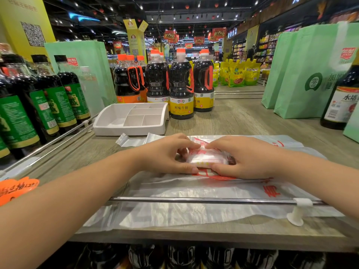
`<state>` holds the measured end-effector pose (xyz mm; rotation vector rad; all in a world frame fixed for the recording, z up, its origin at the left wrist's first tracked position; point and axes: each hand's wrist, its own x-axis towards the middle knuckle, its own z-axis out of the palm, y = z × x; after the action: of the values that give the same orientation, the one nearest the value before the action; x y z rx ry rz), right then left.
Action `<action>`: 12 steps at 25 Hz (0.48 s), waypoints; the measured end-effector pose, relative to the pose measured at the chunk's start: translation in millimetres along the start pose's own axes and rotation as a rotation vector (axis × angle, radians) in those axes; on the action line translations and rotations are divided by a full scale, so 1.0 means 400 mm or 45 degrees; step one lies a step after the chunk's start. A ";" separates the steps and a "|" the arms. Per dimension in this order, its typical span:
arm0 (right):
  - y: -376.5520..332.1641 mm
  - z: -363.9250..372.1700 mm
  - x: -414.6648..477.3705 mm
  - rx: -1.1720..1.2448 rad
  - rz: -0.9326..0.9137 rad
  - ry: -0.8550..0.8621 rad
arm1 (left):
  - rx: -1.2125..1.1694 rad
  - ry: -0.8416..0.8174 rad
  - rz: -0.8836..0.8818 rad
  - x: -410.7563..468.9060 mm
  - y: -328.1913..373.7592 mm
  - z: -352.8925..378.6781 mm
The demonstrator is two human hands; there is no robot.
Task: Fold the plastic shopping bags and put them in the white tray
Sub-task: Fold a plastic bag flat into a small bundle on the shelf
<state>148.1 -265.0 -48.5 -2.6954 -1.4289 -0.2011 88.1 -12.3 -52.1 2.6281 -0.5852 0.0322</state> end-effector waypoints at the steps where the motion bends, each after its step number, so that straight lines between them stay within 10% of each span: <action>1: -0.005 0.000 -0.001 -0.058 -0.030 0.026 | -0.017 -0.003 -0.002 -0.001 0.000 -0.001; 12: -0.022 -0.015 0.007 0.534 0.181 0.536 | -0.374 0.262 0.036 0.037 0.001 0.010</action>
<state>141.9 -258.9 -42.0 -2.2316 -1.0199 -0.3825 101.2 -20.3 -53.8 2.2978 -0.5126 0.2067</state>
